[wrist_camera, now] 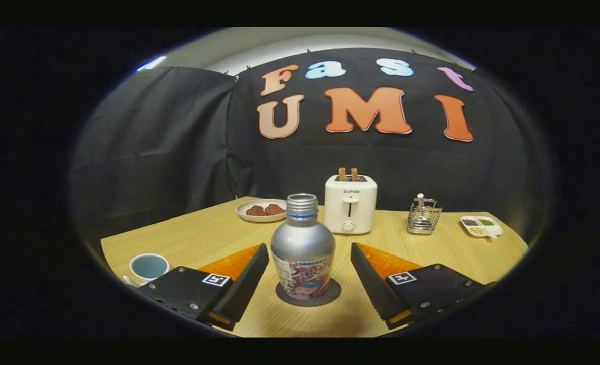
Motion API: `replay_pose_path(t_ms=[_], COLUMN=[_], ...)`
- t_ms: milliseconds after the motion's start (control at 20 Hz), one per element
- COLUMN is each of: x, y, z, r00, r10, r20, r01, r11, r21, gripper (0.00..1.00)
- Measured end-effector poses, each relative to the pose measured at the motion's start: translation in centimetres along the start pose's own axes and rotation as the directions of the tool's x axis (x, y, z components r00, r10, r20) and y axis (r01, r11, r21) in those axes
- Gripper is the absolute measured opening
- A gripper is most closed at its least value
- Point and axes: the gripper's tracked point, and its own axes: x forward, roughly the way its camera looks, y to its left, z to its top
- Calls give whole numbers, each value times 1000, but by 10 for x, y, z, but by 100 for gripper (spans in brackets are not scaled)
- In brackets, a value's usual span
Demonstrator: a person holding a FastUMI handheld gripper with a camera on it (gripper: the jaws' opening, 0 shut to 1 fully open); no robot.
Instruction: Take the bottle from table, then pour the juice into the cup, finally place the bottle on the coaster
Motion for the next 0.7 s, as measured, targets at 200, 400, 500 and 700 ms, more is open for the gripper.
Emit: replay_pose_path(t_ms=[200,400,500,700], x=[-25,-52,-67,-98], y=[-2,-2,-2,1], z=[33,72,88,117], r00=[998,991,986,975], r10=[-20,-24,-40,-49], r20=[63,129,161,219], r01=[22,29,48,58], r11=[999,999,998,998], r21=[-31,-34,-46,-34], gripper=[97,97,97,97])
